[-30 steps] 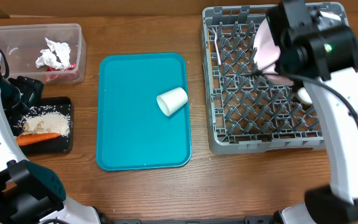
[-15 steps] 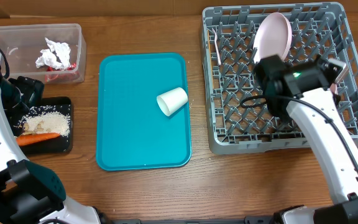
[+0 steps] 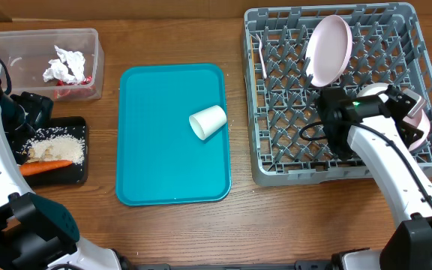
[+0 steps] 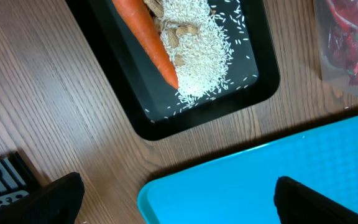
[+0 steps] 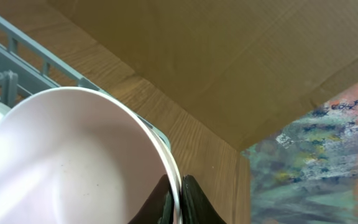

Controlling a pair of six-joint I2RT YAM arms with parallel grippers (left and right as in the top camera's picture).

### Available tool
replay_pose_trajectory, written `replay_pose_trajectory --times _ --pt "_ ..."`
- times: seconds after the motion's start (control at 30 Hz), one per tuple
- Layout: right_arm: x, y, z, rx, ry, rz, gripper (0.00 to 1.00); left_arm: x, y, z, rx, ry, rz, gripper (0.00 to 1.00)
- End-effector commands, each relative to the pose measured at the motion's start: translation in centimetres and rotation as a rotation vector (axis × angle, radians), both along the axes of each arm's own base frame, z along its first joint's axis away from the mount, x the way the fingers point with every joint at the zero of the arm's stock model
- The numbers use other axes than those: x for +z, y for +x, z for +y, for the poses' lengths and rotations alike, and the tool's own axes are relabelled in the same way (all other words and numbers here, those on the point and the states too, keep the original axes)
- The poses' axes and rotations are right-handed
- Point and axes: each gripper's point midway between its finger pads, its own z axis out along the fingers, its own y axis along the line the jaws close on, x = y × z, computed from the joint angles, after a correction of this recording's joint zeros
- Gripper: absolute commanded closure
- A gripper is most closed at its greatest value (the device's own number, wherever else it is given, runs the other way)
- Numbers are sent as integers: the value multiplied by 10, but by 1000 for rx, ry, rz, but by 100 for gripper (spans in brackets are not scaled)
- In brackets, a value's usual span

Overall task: Sort waste into correct bins and load items into the dishwasher rack
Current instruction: 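Lower the pink bowl into the rack's right edge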

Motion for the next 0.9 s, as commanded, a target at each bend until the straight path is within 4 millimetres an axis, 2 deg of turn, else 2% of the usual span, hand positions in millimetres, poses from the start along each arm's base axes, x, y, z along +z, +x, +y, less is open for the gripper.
replay_pose_trajectory --times 0.0,0.4,0.53,0.73,0.87 --pt "4 5 0 8 -22 -42 92 -6 1 -3 -6 -8 20 0" --pt "-19 16 8 10 102 -57 91 -6 1 -3 -7 -8 20 0" --pt "-19 24 9 48 93 0 90 -6 1 -3 -7 -8 20 0" --pt "-12 35 11 101 37 61 82 -6 1 -3 -7 -8 20 0" --pt "-7 46 28 178 0 98 76 -6 1 -3 -7 -8 20 0"
